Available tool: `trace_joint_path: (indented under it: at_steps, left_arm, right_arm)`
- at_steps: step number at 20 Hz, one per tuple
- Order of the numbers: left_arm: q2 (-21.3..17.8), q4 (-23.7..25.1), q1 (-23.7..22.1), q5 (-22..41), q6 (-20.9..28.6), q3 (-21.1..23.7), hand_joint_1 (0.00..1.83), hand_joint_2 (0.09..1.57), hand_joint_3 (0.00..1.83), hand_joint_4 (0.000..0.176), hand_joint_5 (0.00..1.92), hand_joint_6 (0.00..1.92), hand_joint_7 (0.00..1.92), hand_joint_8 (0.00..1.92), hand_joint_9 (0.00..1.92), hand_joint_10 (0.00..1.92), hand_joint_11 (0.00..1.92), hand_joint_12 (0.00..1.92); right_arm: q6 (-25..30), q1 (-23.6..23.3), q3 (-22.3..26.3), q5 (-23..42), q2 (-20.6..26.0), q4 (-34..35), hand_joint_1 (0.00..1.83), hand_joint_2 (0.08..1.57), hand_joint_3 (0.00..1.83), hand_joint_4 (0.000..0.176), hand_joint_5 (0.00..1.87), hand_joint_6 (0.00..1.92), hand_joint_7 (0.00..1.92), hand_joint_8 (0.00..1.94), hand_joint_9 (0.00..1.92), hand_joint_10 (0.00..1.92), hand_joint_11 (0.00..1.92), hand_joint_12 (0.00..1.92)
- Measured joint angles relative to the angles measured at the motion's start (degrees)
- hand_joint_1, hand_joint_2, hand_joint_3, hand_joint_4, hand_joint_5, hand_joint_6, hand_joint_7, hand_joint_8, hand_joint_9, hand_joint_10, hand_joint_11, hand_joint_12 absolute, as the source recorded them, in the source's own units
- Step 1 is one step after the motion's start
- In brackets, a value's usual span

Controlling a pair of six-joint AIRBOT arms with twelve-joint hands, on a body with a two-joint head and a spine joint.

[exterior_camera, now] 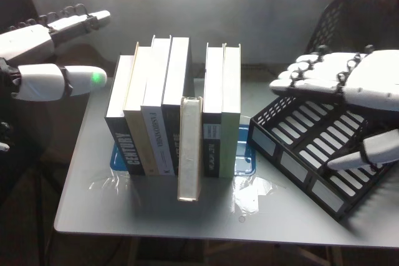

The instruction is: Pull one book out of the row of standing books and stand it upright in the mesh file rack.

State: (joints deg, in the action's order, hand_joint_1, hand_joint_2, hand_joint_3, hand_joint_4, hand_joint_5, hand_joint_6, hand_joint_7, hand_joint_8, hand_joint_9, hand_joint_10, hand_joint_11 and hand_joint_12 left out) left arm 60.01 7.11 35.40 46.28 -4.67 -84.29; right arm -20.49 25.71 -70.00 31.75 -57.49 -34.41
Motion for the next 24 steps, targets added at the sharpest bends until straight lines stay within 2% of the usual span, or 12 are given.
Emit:
trace_joint_path:
  at_steps: [3,5,7,9,13,14,15,16,20,24]
  left_arm:
    - [-0.1,-2.6,1.3,0.1,0.0,-0.4,0.40,1.21,0.00,0.031,0.00,0.00,0.00,0.00,0.00,0.00,0.00,0.00]
    - [-0.2,-3.2,1.4,0.1,0.0,-0.8,0.43,1.19,0.00,0.040,0.00,0.00,0.00,0.00,0.00,0.00,0.00,0.00]
    - [-0.2,-3.6,1.4,0.3,0.0,-0.9,0.44,1.19,0.00,0.038,0.00,0.00,0.00,0.00,0.00,0.00,0.00,0.00]
    - [-0.3,-4.0,2.0,1.2,0.0,-0.9,0.45,1.19,0.00,0.046,0.00,0.00,0.00,0.00,0.00,0.00,0.00,0.00]
    - [-0.7,-6.4,3.4,1.3,0.0,-0.9,0.47,1.19,0.00,0.048,0.00,0.00,0.00,0.00,0.00,0.00,0.00,0.00]
    - [-0.9,-7.0,3.8,1.4,0.0,-0.9,0.49,1.19,0.00,0.051,0.00,0.00,0.00,0.00,0.00,0.00,0.00,0.00]
    - [-1.0,-7.4,4.1,1.4,0.0,-0.9,0.52,1.19,0.00,0.054,0.00,0.00,0.00,0.00,0.00,0.00,0.00,0.00]
    - [-1.0,-7.9,4.2,1.3,0.0,-0.9,0.52,1.19,0.00,0.053,0.00,0.00,0.00,0.00,0.00,0.00,0.00,0.00]
    - [-1.0,-8.0,4.2,1.7,0.0,-0.9,0.50,1.20,0.00,0.046,0.00,0.00,0.00,0.00,0.00,0.00,0.00,0.00]
    - [-1.0,-8.8,4.3,2.1,0.0,-1.2,0.52,1.21,0.00,0.051,0.00,0.00,0.00,0.00,0.00,0.00,0.00,0.00]
  right_arm:
    - [3.7,-3.4,-1.2,-2.2,-2.6,-7.7,0.85,1.01,0.00,0.000,0.00,0.00,0.00,0.00,0.00,0.00,0.00,0.00]
    - [6.6,-5.5,-1.8,-3.6,-3.6,-13.4,1.00,0.95,0.00,0.000,0.00,0.00,0.00,0.00,0.00,0.00,0.00,0.00]
    - [9.2,-7.4,-2.1,-4.9,-4.4,-18.9,1.07,0.90,0.00,0.000,0.00,0.00,0.00,0.00,0.00,0.00,0.00,0.00]
    - [11.8,-8.8,-2.8,-5.6,-5.8,-23.6,1.01,0.87,0.00,0.000,0.00,0.00,0.00,0.00,0.00,0.00,0.00,0.00]
    - [17.5,-11.3,-4.0,-6.4,-8.9,-33.6,1.03,0.88,0.00,0.000,0.00,0.00,0.00,0.00,0.00,0.00,0.00,0.00]
    - [18.9,-12.0,-4.4,-6.4,-10.0,-36.3,0.76,0.98,0.04,0.000,0.00,0.00,0.00,0.00,0.00,0.00,0.00,0.00]
    - [19.5,-12.3,-4.6,-6.6,-10.5,-38.0,0.96,0.93,0.01,0.000,0.00,0.00,0.00,0.00,0.00,0.00,0.00,0.00]
    - [20.7,-12.7,-4.7,-6.8,-11.0,-39.8,1.07,0.87,0.00,0.000,0.00,0.00,0.00,0.00,0.00,0.00,0.00,0.00]
    - [22.3,-14.1,-5.2,-7.0,-13.4,-45.8,1.07,0.89,0.00,0.000,0.00,0.00,0.00,0.00,0.00,0.00,0.00,0.00]
    - [26.8,-14.1,-6.0,-7.0,-15.1,-53.3,1.04,0.85,0.00,0.000,0.00,0.00,0.00,0.00,0.00,0.00,0.00,0.00]
